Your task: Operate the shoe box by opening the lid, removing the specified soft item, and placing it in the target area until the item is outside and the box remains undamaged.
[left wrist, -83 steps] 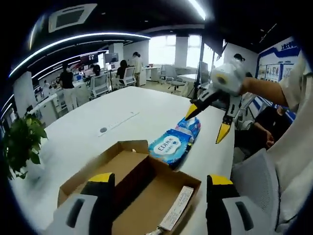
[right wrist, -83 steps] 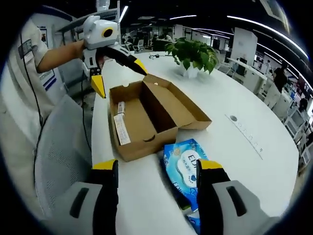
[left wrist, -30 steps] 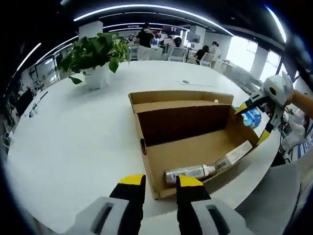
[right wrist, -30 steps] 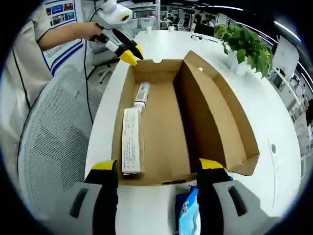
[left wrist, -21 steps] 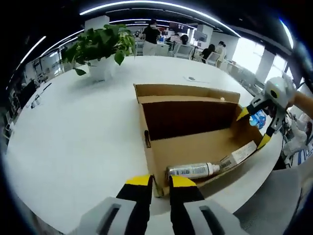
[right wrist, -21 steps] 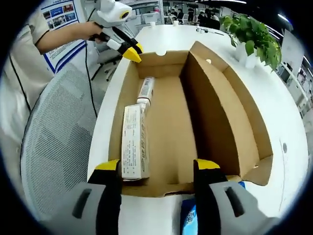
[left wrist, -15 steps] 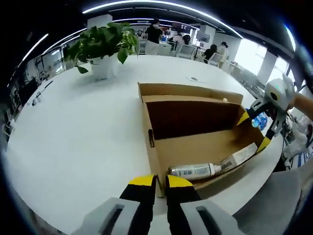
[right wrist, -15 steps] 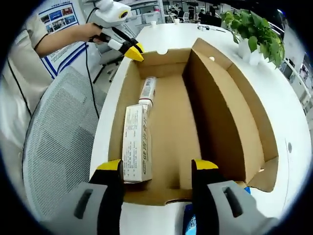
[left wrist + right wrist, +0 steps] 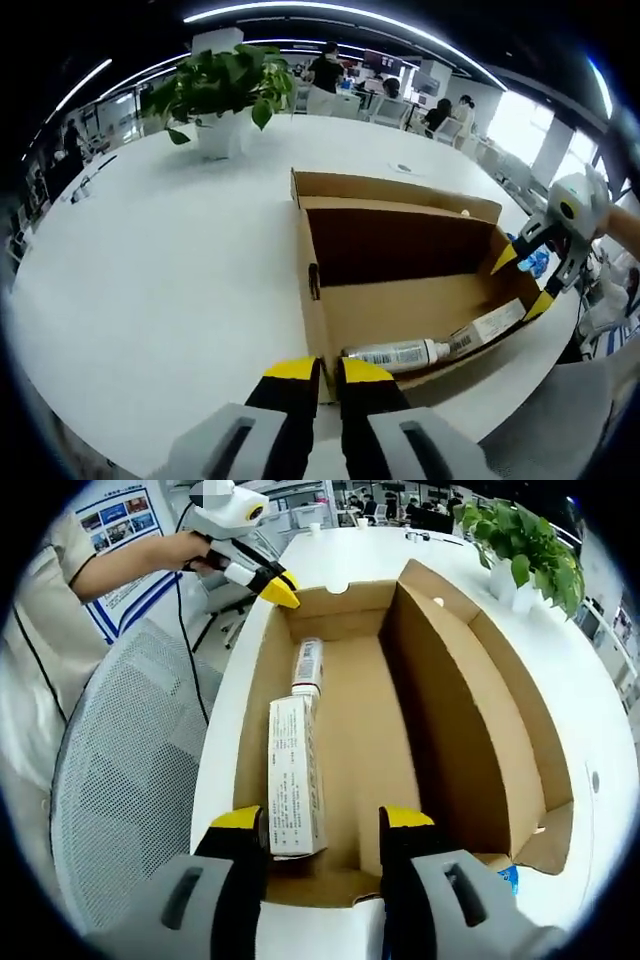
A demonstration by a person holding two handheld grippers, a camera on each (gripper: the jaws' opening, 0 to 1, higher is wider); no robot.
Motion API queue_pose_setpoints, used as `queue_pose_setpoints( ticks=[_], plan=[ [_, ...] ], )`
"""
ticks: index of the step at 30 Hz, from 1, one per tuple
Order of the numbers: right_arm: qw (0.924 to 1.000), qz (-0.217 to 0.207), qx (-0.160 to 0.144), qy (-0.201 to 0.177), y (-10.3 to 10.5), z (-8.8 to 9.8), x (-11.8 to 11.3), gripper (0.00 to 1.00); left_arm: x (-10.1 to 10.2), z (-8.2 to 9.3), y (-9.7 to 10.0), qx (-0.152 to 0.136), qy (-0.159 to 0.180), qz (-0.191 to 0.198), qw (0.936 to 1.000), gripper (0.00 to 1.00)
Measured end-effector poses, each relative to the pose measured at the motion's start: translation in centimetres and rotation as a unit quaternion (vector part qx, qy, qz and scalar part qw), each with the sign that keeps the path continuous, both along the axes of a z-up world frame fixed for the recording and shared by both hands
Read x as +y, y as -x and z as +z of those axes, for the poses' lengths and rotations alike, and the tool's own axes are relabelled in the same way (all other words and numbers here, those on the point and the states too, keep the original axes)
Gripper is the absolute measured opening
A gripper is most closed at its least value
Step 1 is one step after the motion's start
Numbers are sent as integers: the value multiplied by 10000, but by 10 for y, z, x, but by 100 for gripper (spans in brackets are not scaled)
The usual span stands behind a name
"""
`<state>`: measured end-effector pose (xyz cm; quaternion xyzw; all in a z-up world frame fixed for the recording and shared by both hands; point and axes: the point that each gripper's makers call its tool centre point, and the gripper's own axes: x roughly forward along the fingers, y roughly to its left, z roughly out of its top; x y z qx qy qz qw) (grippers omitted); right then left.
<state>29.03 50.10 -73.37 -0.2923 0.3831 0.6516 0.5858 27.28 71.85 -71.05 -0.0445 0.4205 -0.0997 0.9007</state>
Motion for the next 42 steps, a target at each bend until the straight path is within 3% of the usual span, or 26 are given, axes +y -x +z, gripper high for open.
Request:
queue_pose_setpoints(
  ticks=[9, 18, 42],
  plan=[
    [9995, 133, -45, 270, 11, -11, 0, 19, 0, -1, 0, 9, 23, 71, 10000, 6],
    [9992, -162, -36, 370, 10, -10, 0, 16, 0, 0, 1, -28, 36, 138, 9999, 6],
    [9992, -206, -353, -49, 10, 30, 10, 15, -1, -1, 0, -16, -40, 89, 10000, 6]
  ],
)
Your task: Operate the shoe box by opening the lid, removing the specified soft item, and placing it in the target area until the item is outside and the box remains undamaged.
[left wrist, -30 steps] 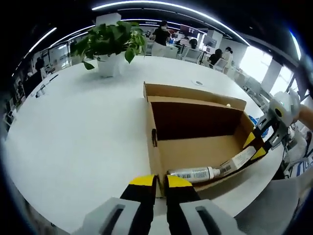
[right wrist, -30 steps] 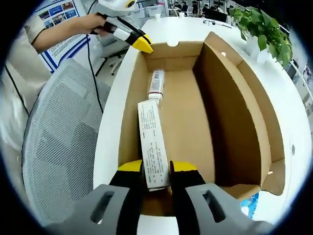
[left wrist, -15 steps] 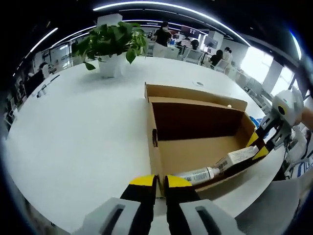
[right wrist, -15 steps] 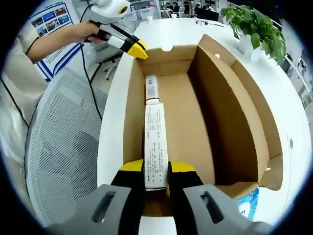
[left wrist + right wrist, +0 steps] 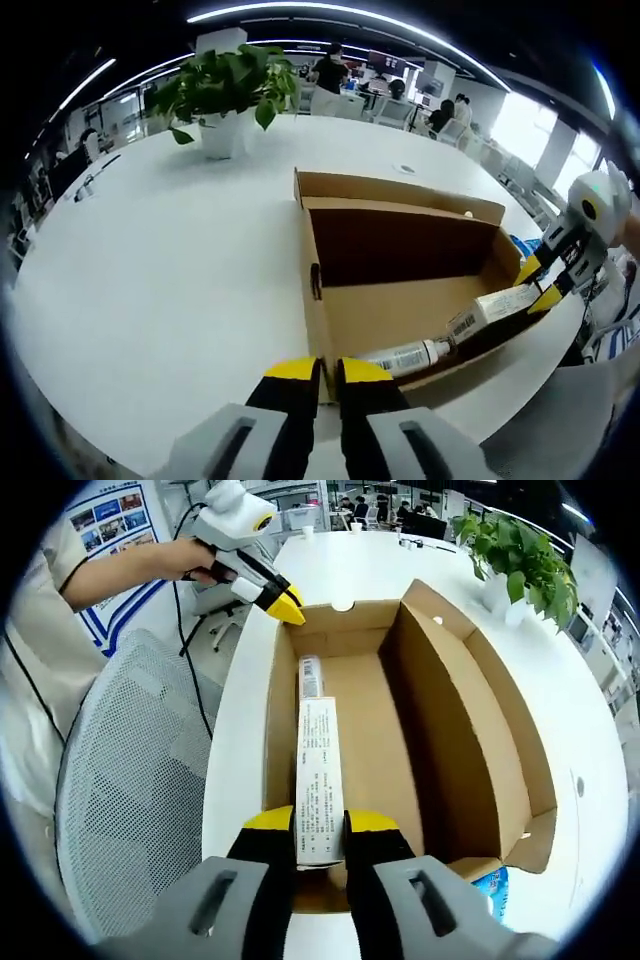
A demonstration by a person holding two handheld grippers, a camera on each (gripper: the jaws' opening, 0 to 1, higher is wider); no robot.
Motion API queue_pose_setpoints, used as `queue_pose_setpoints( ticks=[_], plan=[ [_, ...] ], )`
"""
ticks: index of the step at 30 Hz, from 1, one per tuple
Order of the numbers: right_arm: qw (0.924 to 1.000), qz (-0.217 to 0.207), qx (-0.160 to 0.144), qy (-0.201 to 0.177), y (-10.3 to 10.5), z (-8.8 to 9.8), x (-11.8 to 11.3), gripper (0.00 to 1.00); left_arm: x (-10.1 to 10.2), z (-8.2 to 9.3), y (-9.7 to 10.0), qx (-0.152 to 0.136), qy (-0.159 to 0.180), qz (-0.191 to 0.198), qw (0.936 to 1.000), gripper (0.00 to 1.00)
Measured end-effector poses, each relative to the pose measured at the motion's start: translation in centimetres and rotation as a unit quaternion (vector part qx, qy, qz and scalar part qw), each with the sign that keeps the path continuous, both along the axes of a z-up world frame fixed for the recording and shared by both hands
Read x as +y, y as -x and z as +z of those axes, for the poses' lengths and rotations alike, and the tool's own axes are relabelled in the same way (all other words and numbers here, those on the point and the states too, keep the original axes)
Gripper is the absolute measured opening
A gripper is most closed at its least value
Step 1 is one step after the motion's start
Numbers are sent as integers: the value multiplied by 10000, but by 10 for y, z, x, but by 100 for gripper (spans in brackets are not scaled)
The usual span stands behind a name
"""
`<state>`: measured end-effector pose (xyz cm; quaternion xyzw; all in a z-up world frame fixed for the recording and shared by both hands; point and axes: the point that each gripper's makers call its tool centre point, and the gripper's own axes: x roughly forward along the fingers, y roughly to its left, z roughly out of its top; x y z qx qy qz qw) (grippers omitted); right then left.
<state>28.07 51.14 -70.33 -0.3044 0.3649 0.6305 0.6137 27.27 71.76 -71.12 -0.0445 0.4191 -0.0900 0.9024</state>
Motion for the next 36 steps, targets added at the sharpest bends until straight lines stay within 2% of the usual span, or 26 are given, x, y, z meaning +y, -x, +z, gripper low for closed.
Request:
queue_pose_setpoints(
  ticks=[21, 36],
  plan=[
    [9985, 76, -381, -385, -8, 64, -10, 15, -1, 0, 1, 73, -63, -3, 10000, 6],
    [9973, 57, -571, -466, -19, 90, -36, 15, -1, 0, 2, 122, -112, -13, 9999, 6]
  ],
)
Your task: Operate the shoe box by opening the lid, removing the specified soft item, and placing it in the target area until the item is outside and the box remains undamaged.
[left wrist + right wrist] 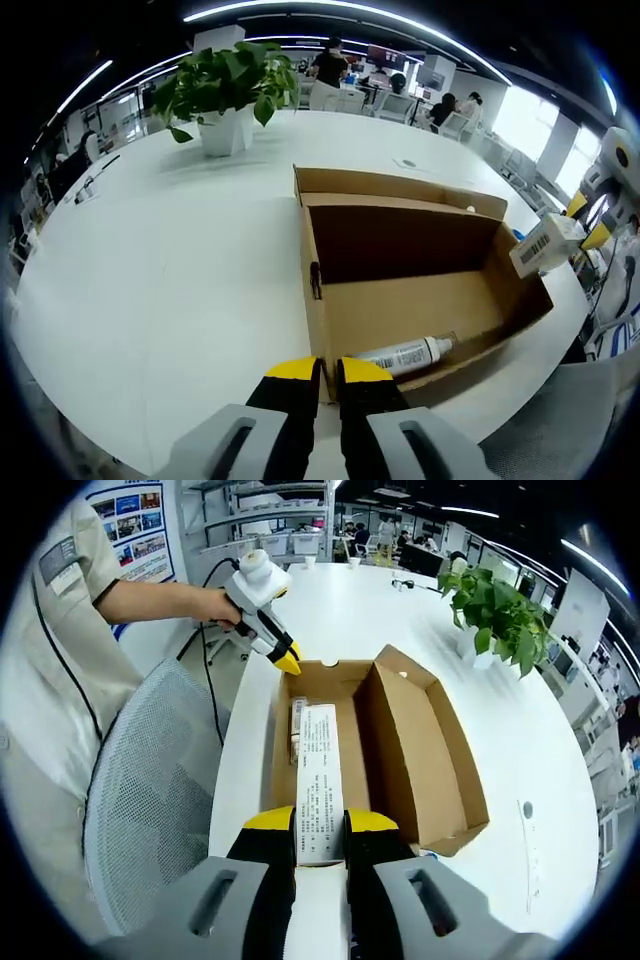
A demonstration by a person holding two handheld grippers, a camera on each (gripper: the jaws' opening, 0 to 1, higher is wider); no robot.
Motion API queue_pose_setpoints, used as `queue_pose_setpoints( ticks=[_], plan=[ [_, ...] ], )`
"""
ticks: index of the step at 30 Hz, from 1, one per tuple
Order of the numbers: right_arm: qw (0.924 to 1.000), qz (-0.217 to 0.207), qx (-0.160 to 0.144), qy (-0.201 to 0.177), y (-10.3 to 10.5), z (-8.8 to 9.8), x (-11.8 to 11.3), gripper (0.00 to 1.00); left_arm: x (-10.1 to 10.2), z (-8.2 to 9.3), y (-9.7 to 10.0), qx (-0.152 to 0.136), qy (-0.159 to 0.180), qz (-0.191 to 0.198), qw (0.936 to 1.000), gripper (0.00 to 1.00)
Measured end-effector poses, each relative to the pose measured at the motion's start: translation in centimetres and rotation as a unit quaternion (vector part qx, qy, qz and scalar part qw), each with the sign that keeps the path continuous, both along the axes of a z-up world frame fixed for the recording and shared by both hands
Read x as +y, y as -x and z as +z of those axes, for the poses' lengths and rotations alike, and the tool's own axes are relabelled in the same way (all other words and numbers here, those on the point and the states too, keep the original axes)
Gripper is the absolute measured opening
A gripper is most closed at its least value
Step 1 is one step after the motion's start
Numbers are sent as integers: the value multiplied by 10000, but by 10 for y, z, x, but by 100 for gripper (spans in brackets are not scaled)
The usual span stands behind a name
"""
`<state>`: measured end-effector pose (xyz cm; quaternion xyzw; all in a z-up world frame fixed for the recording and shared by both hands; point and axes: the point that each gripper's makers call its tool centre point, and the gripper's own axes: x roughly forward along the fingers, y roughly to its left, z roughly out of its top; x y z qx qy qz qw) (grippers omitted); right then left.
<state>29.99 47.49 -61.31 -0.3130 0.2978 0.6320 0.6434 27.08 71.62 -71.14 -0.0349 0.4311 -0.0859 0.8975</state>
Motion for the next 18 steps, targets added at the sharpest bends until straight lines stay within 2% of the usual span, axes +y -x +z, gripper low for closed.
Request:
queue_pose_setpoints(
  ticks=[18],
  plan=[
    [9998, -31, -171, 84, -19, 19, -35, 15, 1, -1, 0, 84, -28, -20, 10000, 6]
  ],
)
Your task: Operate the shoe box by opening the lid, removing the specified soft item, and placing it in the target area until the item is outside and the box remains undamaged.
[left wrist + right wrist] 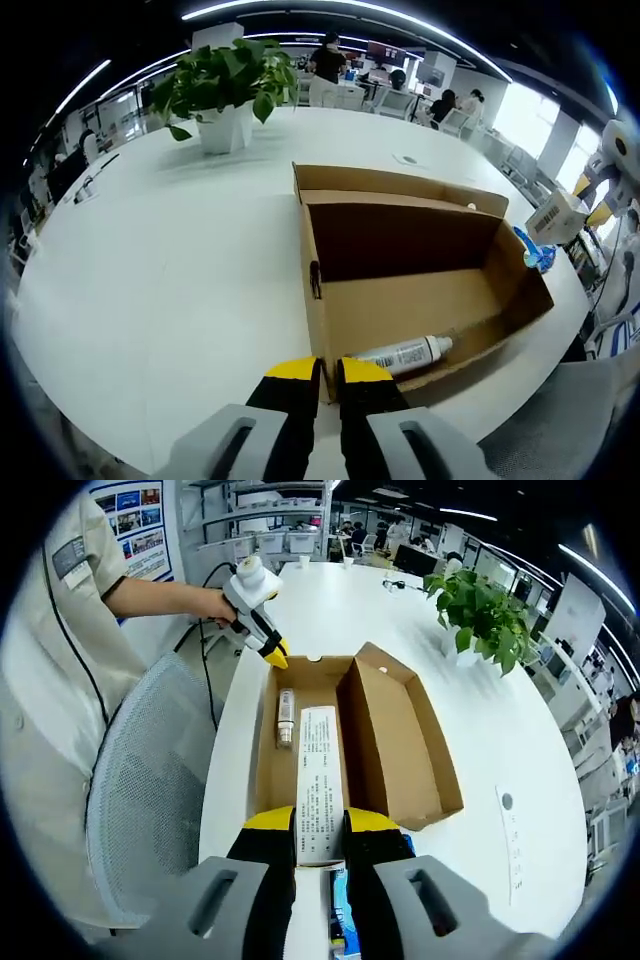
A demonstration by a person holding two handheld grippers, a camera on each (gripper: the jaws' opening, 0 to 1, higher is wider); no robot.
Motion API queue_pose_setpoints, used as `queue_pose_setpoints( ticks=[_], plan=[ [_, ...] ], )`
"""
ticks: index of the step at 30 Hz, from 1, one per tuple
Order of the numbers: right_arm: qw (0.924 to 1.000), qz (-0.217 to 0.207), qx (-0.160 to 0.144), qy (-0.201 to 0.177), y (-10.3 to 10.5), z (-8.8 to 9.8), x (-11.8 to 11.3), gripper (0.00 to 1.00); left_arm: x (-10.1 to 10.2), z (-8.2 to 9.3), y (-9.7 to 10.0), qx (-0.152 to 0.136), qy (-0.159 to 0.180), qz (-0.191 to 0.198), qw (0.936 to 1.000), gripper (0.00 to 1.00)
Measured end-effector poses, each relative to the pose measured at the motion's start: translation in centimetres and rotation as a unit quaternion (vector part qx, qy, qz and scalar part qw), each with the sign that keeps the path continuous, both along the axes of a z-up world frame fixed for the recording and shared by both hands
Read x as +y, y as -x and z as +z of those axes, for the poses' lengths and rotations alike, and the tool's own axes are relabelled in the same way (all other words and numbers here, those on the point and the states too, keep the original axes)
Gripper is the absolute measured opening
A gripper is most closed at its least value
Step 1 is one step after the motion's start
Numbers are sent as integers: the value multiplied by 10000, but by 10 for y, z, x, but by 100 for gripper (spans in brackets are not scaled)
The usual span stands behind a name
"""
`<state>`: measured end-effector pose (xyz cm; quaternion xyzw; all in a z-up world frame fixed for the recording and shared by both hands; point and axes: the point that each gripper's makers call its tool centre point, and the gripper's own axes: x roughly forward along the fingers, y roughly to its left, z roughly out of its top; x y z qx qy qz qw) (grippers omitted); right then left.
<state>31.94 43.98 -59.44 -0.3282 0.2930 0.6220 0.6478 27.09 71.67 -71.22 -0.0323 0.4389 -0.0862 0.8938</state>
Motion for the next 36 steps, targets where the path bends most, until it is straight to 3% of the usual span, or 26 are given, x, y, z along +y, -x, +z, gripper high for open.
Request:
queue_pose_setpoints(
  ticks=[23, 36],
  plan=[
    [9987, -450, -53, 251, -34, 8, -63, 15, 0, 0, -1, 87, -19, -46, 9999, 6],
    [9963, -711, -65, 468, -56, -4, -98, 15, -1, 0, -1, 110, -32, -92, 9999, 6]
  ],
)
